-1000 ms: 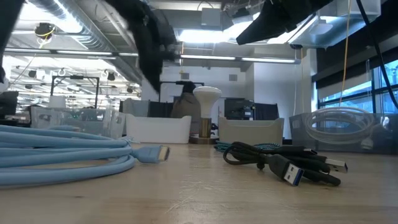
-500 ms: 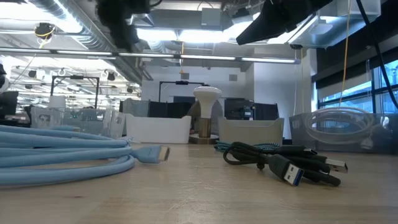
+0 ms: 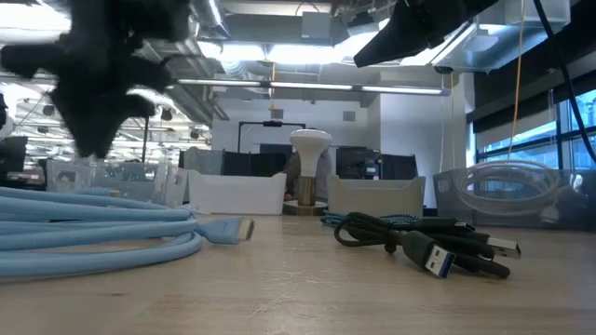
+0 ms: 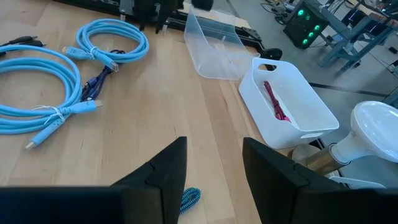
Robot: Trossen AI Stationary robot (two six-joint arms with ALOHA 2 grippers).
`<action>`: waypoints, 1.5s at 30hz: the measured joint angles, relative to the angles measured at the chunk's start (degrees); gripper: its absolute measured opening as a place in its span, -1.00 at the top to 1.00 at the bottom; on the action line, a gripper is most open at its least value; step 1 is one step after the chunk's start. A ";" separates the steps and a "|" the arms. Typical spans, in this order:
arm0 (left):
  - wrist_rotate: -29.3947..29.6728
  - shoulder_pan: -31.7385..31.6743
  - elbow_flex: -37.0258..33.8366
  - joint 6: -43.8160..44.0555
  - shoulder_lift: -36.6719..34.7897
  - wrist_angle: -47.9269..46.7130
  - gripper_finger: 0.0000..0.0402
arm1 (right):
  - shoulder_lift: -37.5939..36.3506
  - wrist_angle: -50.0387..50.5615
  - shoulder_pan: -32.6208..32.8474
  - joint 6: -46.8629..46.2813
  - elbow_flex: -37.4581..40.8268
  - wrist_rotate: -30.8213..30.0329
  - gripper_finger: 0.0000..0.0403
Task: Pick & Place USB Port
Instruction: Put the blue HDMI cable into the transparent bin
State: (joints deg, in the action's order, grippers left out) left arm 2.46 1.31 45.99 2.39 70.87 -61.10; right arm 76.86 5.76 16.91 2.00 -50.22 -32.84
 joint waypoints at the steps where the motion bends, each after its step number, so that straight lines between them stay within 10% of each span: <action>1: 0.44 0.22 -1.19 -0.39 0.00 -0.02 0.46 | 0.02 0.02 -0.02 0.00 0.00 0.00 0.21; 23: -3.55 0.95 -3.40 1.56 1.46 4.60 0.41 | 0.02 0.02 0.00 0.00 0.00 0.02 0.21; 37: -2.52 0.69 -3.38 0.44 16.11 7.73 0.10 | 0.01 0.01 -0.01 0.00 0.00 0.02 0.21; 45: 1.22 1.44 -2.88 -1.15 20.24 5.48 0.80 | 0.02 0.02 -0.02 0.00 0.00 0.02 0.21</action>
State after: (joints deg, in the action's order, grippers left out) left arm 3.68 2.75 43.11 1.23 91.11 -55.62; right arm 76.88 5.78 16.89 2.00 -50.22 -32.82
